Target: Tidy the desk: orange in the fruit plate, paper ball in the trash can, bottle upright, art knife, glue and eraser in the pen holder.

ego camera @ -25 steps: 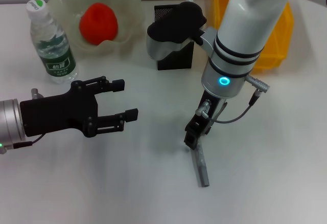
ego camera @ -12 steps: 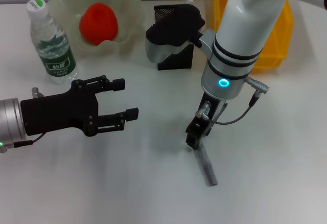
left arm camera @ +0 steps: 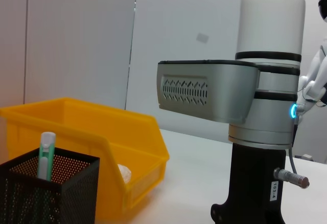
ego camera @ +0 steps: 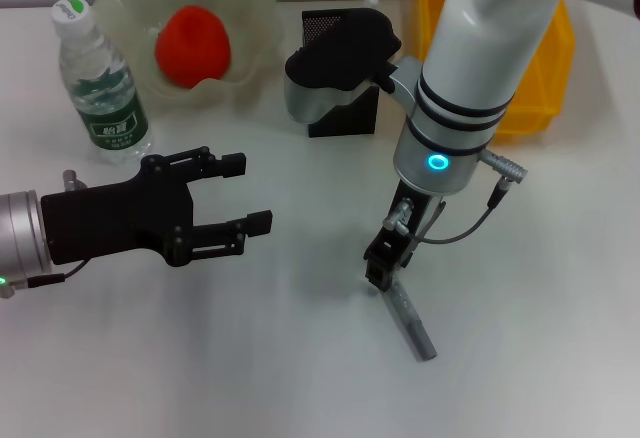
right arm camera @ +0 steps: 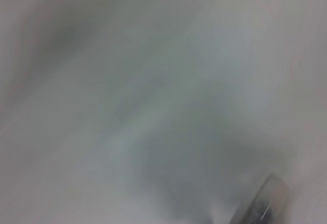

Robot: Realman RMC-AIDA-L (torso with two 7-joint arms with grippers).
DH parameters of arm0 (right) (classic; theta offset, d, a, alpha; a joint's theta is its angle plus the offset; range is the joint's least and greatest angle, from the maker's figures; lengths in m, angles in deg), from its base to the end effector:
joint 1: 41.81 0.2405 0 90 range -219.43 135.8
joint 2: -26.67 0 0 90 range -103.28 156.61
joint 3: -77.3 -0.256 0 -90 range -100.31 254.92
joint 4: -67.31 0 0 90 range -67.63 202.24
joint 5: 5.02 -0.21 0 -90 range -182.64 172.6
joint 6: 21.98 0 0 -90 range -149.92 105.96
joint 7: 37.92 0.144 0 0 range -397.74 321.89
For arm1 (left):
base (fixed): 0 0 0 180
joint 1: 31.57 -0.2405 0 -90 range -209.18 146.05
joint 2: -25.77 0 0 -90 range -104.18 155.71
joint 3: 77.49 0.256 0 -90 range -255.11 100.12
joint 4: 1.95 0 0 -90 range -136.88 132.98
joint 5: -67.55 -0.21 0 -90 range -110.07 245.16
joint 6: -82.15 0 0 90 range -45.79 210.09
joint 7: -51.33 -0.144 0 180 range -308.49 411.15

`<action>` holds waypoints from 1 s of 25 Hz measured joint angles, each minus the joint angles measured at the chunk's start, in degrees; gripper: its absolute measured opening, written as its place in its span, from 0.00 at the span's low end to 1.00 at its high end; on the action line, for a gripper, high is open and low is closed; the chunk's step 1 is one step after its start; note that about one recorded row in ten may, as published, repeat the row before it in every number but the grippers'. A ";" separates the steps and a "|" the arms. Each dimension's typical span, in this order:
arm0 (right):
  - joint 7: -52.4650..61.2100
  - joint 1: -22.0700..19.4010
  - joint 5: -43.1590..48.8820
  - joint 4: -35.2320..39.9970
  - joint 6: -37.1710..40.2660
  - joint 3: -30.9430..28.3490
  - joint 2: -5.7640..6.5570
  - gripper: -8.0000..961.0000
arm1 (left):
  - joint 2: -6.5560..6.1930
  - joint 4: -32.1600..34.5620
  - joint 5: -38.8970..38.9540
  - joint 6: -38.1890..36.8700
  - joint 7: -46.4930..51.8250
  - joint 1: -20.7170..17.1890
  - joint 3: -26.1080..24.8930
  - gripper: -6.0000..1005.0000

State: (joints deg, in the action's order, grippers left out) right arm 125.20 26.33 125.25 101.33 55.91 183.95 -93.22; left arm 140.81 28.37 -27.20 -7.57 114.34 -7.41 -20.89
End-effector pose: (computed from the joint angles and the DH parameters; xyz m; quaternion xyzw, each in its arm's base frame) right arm 0.1173 0.3613 -0.1155 -0.8849 0.3281 -0.3217 0.0758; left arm -0.2760 0.2983 -0.0080 -0.9415 -0.1318 -0.2828 0.1273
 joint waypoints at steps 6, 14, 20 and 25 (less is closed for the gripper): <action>0.02 -0.03 0.00 0.00 0.10 0.98 0.00 0.37 | 0.00 0.00 0.00 -0.07 0.00 -0.15 0.00 0.78; 0.09 -0.40 -0.02 -0.36 0.11 1.03 0.00 0.24 | 0.00 0.00 0.00 -0.39 0.00 -0.26 0.00 0.78; 0.08 -0.85 -0.02 -0.03 0.23 1.35 0.00 0.22 | 0.00 0.00 0.00 -0.71 0.00 -0.40 0.00 0.78; -0.27 -1.18 -0.02 0.04 0.42 1.02 0.00 0.21 | 0.00 0.00 0.00 -0.94 0.00 -0.49 0.00 0.78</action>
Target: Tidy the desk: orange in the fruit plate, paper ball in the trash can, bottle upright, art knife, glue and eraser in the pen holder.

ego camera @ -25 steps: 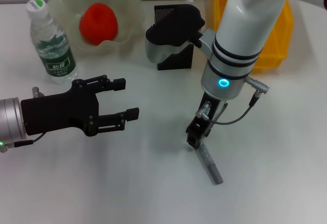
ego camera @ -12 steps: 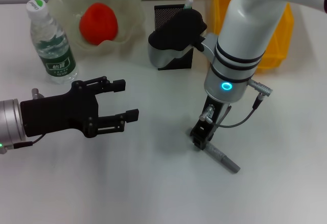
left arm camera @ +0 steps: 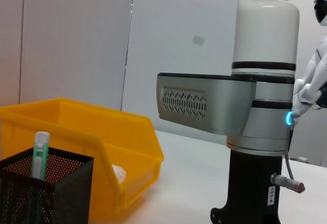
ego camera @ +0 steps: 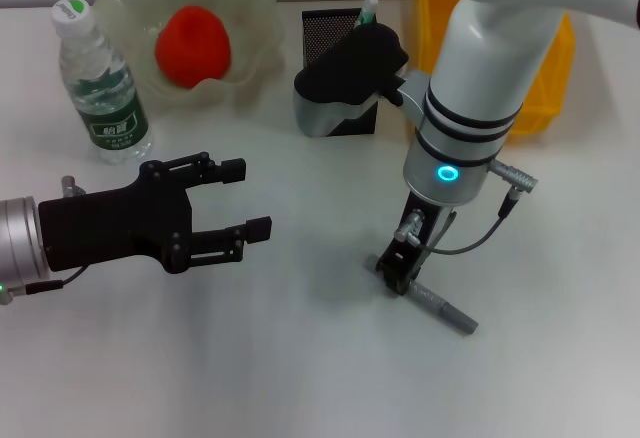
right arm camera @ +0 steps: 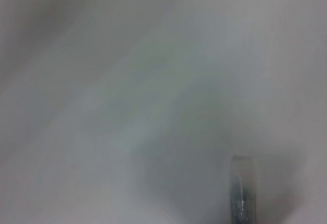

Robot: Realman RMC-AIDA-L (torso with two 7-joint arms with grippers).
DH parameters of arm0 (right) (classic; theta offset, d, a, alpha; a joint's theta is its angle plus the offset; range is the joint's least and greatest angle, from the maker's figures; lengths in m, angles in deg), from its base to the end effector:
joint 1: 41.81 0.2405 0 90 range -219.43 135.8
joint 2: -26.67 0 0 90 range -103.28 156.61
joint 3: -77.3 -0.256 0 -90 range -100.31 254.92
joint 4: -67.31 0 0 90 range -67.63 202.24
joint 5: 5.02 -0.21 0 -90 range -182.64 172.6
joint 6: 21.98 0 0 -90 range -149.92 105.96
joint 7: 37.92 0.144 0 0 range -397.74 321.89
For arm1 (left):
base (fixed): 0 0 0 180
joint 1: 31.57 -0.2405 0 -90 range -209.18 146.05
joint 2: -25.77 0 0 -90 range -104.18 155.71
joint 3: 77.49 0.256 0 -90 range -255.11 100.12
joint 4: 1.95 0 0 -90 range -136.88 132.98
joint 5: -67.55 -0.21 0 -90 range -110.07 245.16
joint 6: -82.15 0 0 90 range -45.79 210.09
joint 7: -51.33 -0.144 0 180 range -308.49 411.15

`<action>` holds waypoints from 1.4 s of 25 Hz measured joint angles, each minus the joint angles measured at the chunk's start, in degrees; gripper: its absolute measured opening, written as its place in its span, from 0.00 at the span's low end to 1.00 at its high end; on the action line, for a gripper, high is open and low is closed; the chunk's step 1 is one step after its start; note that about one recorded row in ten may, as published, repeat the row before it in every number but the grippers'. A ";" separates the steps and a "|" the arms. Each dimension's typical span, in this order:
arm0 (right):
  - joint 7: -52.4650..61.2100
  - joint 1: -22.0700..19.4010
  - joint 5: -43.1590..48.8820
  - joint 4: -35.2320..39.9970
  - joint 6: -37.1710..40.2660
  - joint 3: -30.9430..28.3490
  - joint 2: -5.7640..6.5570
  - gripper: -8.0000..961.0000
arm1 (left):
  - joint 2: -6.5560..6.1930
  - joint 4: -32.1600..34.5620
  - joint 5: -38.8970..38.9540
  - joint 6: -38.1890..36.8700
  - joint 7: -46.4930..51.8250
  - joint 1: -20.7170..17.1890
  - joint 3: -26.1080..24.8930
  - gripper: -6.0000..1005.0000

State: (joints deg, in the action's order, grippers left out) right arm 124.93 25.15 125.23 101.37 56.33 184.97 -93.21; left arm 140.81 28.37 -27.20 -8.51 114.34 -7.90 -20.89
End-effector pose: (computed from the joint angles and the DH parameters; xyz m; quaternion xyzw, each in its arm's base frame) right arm 0.1268 0.3570 -0.1155 -0.8808 0.3302 -0.3320 0.0708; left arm -0.2769 0.2941 -0.0077 -0.9408 -0.1333 -0.2867 0.1222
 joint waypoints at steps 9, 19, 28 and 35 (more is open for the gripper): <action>-3.55 -8.61 2.25 11.15 0.49 -12.89 0.69 0.15 | 0.00 0.00 0.00 -0.11 0.00 -0.08 -0.41 0.78; -27.80 -25.74 -11.93 24.82 -1.79 -39.79 0.72 0.15 | 0.74 0.00 0.00 -2.44 -1.37 -0.81 -4.40 0.78; -61.86 -32.55 -39.13 14.55 -2.78 -52.84 0.71 0.15 | 1.83 -0.44 0.05 -3.19 -2.17 -1.08 -5.48 0.77; -75.18 -29.17 -44.38 3.83 -8.66 -55.61 0.86 0.15 | 2.25 -0.53 0.10 -3.54 -2.76 -1.32 -5.89 0.77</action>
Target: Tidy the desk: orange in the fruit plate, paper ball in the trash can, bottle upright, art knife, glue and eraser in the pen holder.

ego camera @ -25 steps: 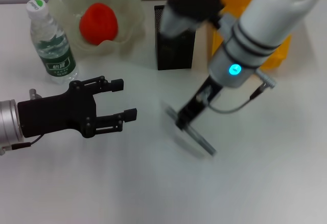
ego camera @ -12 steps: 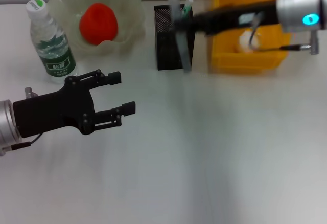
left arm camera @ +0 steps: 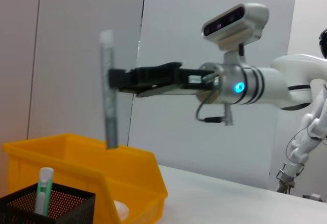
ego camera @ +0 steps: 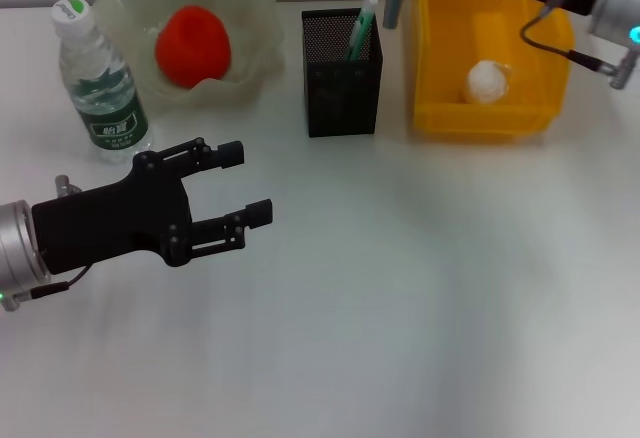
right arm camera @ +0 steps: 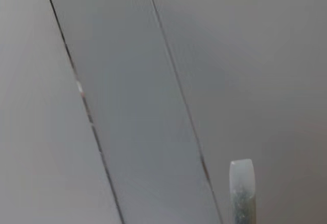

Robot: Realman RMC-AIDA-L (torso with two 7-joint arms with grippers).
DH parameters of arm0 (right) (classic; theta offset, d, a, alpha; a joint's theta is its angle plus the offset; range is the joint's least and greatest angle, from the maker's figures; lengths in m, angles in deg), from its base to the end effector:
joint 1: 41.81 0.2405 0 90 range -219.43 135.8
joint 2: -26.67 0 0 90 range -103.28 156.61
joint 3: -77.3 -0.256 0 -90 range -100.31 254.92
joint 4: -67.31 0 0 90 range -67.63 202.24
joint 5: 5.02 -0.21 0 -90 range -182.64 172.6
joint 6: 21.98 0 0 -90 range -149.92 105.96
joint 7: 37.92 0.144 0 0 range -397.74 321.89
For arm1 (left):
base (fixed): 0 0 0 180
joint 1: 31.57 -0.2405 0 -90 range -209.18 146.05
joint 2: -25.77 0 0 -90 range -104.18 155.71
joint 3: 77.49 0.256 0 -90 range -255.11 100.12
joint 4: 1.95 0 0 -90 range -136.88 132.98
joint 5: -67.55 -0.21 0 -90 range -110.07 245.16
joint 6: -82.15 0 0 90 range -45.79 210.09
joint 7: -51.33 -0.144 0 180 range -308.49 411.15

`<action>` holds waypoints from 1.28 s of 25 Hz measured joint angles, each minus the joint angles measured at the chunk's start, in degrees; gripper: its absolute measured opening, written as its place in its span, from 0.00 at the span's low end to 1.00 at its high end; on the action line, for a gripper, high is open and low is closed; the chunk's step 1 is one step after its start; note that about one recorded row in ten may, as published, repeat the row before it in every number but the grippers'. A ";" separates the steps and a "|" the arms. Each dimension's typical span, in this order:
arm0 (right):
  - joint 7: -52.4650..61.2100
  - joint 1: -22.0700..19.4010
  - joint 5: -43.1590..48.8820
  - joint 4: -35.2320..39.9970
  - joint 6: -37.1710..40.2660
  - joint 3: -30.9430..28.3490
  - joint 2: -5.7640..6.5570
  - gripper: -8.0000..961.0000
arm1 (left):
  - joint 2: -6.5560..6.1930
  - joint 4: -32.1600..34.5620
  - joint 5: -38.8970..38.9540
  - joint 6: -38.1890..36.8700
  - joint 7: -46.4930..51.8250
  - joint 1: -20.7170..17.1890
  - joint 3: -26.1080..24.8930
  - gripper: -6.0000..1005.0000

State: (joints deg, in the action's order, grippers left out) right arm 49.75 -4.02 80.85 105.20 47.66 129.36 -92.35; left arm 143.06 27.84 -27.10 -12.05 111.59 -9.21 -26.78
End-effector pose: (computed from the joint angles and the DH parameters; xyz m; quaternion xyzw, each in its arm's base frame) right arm 0.1817 0.4128 0.0168 -0.8639 0.2469 0.3769 0.2252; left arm -0.2737 0.2851 -0.0073 -0.9217 -0.1304 -0.3361 0.1434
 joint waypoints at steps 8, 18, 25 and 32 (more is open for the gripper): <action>-9.31 6.90 -1.07 -10.02 -9.73 0.18 -0.40 0.14 | 0.47 0.00 0.00 -0.02 -0.93 -0.11 -0.43 0.77; -15.43 11.20 -5.71 -17.00 -16.21 0.59 -0.52 0.15 | 0.68 -0.09 -0.01 -0.03 -1.64 -0.29 -0.63 0.77; -15.41 10.76 -5.84 -17.74 -16.23 0.81 -0.51 0.25 | 0.65 -0.09 -0.01 -0.02 -1.64 -0.29 -0.71 0.77; -15.18 10.36 -7.44 -18.33 -16.05 0.60 -0.55 0.41 | 0.65 -0.09 -0.01 -0.02 -1.64 -0.29 -0.71 0.77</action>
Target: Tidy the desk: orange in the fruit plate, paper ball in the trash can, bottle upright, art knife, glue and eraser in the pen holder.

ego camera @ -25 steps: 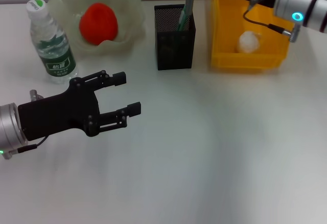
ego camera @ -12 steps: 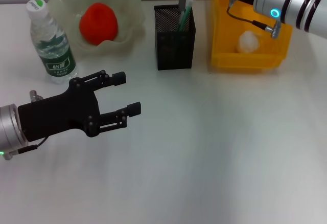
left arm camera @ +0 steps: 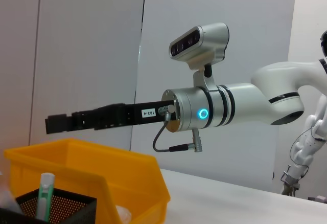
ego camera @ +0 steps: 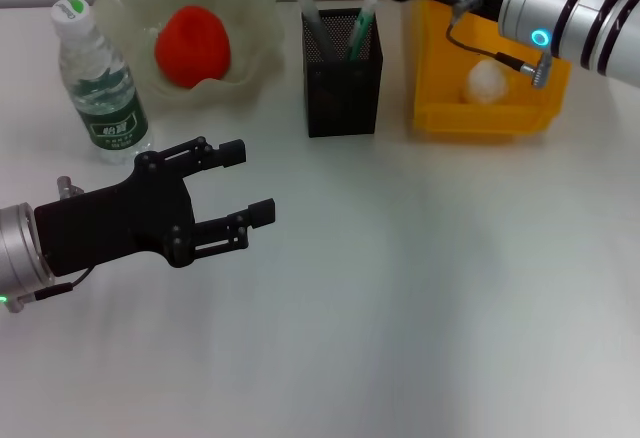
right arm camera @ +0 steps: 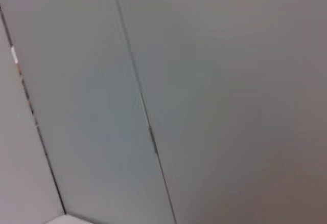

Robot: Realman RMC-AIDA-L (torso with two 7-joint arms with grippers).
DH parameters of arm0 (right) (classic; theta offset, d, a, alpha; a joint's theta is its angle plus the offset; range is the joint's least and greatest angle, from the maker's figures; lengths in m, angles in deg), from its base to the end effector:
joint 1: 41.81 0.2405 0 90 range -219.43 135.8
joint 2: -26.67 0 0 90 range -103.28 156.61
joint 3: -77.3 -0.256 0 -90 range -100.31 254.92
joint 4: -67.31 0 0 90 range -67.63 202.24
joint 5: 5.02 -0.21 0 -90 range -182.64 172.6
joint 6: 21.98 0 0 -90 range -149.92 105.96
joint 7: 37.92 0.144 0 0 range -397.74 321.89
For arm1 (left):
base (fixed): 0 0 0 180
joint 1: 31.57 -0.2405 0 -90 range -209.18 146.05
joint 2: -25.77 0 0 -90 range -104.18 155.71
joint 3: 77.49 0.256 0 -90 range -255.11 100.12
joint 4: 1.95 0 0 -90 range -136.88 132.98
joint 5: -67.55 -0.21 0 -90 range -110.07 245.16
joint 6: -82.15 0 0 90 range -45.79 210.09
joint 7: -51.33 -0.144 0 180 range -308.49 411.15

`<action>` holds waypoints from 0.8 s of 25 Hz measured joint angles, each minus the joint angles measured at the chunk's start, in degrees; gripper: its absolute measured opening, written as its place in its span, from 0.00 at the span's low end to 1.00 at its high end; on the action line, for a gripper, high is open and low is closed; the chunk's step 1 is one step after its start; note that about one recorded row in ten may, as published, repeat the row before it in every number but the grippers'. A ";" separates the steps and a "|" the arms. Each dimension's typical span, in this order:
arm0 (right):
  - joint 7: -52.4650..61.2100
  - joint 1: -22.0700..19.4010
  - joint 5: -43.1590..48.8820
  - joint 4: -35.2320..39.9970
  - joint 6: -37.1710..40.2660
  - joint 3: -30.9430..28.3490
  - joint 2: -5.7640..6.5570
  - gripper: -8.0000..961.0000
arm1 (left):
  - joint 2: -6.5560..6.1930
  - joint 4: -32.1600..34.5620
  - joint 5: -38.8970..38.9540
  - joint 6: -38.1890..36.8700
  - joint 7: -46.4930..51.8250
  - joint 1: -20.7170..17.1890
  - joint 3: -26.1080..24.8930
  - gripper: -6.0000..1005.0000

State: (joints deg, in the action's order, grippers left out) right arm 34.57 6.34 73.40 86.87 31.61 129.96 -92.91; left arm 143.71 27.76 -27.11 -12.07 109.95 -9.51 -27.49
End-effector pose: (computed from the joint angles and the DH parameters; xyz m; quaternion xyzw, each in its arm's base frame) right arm 0.1771 0.4450 -0.0342 -0.8555 0.2697 0.3305 0.2934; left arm -0.2732 0.2833 -0.0098 -0.9198 -0.1229 -0.3405 0.1515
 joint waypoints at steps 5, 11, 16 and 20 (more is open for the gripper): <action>-0.30 -1.71 -5.39 0.35 2.11 0.16 -0.02 0.55 | 0.04 -0.21 0.00 0.00 0.00 -0.09 -0.15 0.77; 6.83 -11.00 -8.05 5.65 21.61 0.26 1.30 0.68 | 0.06 -1.08 -0.02 -1.43 0.84 -0.31 -0.62 0.77; 6.93 -17.57 -0.75 6.38 39.97 0.12 3.88 0.85 | -0.62 -2.88 -0.40 -3.09 2.37 -0.22 -0.17 0.77; 6.31 -20.18 6.76 6.59 45.64 -0.28 4.96 0.84 | -1.36 -3.33 -0.59 -3.23 4.40 -0.31 1.94 0.77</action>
State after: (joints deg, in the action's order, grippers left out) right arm 40.88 -13.84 80.17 93.46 77.25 129.68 -87.95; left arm 142.35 24.43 -27.71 -15.31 114.35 -9.81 -25.55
